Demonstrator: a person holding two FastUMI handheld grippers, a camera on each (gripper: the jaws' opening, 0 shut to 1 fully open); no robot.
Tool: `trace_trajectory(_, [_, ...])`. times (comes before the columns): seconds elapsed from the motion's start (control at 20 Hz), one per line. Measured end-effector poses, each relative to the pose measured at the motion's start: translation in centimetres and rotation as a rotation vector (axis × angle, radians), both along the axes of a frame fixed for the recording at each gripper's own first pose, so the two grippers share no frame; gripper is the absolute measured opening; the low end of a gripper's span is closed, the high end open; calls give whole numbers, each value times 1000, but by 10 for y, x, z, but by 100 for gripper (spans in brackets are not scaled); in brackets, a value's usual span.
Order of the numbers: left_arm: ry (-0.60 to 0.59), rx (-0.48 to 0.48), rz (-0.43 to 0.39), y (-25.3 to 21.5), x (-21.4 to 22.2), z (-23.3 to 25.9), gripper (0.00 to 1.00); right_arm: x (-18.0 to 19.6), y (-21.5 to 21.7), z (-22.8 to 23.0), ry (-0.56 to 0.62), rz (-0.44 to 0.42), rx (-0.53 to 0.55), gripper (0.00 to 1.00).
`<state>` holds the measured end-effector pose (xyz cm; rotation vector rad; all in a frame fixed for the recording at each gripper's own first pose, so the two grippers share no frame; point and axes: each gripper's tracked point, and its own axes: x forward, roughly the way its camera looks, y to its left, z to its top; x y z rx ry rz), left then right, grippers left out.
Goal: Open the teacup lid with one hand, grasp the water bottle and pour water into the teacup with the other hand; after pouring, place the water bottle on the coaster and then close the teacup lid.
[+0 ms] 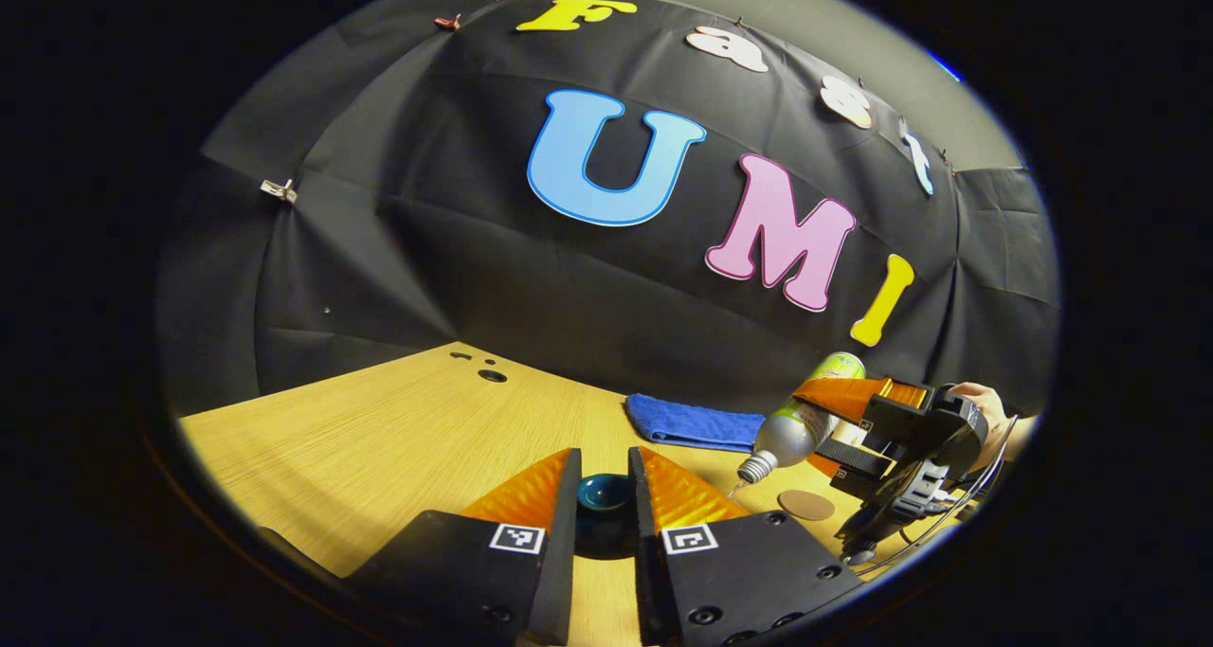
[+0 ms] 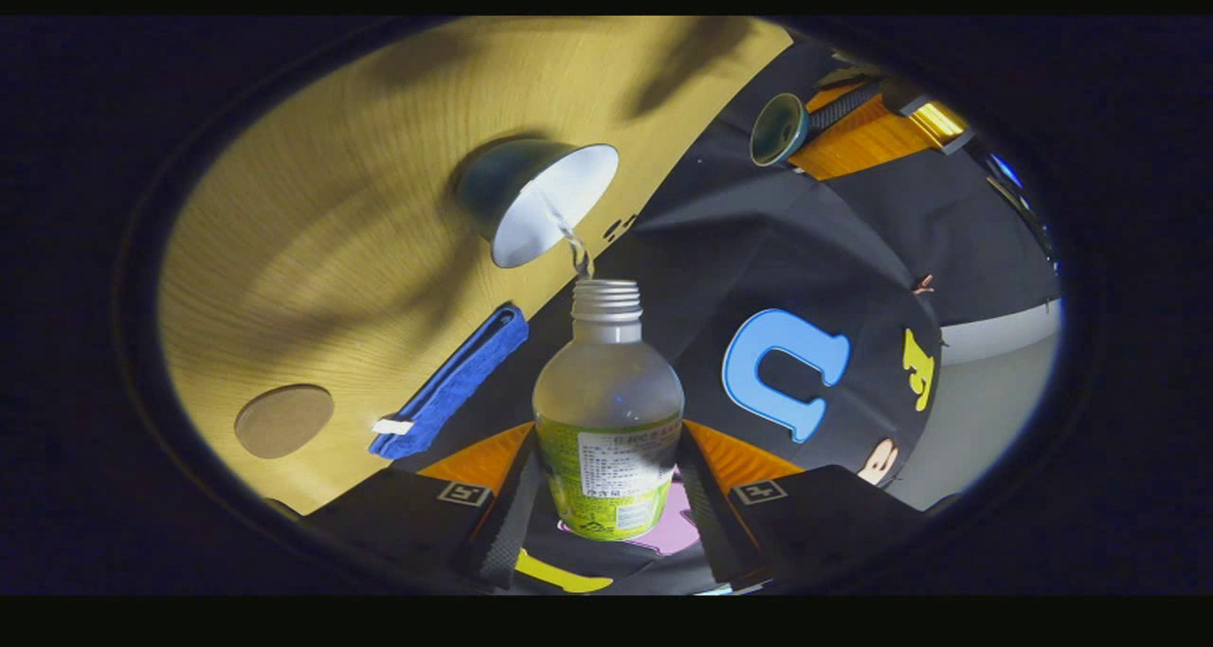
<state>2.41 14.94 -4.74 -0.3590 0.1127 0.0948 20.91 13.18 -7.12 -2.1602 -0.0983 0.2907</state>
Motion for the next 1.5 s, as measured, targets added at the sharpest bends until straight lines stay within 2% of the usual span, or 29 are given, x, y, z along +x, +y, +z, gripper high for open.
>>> trace_trajectory(0.6, [8, -4, 8, 3, -4, -3, 31, 4, 26, 21, -87, 156, -194, 77])
trace_trajectory(1.1, [7, -6, 7, 4, -6, -4, 31, 1, 33, 27, -116, 191, -216, 77])
trace_trajectory(1.2, [6, -5, 7, 4, -6, -3, 31, 1, 27, 24, -89, 160, -170, 77])
trace_trajectory(1.3, [4, -3, 10, 5, -7, -3, 31, 1, 19, 13, -13, 90, -48, 77])
trace_trajectory(1.45, [4, -5, 10, 5, -7, -2, 30, -10, 8, -11, 132, -17, 228, 80])
trace_trajectory(1.5, [3, -5, 10, 5, -7, -2, 30, -13, 8, -16, 183, -57, 340, 77])
